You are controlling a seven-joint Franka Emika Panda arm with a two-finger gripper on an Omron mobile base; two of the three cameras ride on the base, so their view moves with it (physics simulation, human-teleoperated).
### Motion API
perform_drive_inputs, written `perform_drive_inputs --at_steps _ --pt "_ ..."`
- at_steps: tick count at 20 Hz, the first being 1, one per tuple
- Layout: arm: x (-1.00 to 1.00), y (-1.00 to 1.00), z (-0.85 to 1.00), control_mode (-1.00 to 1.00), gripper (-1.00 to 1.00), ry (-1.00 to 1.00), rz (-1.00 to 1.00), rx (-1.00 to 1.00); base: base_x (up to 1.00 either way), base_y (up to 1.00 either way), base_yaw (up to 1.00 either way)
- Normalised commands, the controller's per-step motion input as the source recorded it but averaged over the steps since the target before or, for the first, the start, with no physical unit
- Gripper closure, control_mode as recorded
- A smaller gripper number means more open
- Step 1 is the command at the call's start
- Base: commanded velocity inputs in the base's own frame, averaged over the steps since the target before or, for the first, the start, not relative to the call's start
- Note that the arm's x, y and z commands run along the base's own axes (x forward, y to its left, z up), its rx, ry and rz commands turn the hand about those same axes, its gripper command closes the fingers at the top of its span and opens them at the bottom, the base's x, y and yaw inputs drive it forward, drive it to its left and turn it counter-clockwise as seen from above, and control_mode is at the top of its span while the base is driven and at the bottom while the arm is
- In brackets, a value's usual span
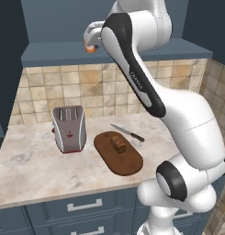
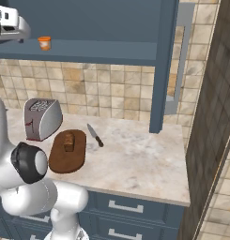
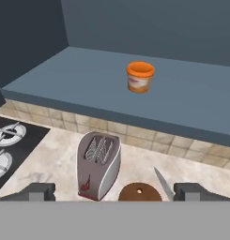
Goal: Pick the bread, place it on the cutting board, pick the jam, place it on the counter, and close the cabinet.
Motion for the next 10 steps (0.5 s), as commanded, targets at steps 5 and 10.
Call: perform_drive_inputs --at_steps 5,10 --pt "0.33 0.00 -0.06 -1.00 -1.00 0.00 0.00 0.00 0.00 0.00 0.00" --pt "0.33 0.02 -0.14 -1.00 -1.00 0.00 0.00 0.00 0.00 0.00 0.00"
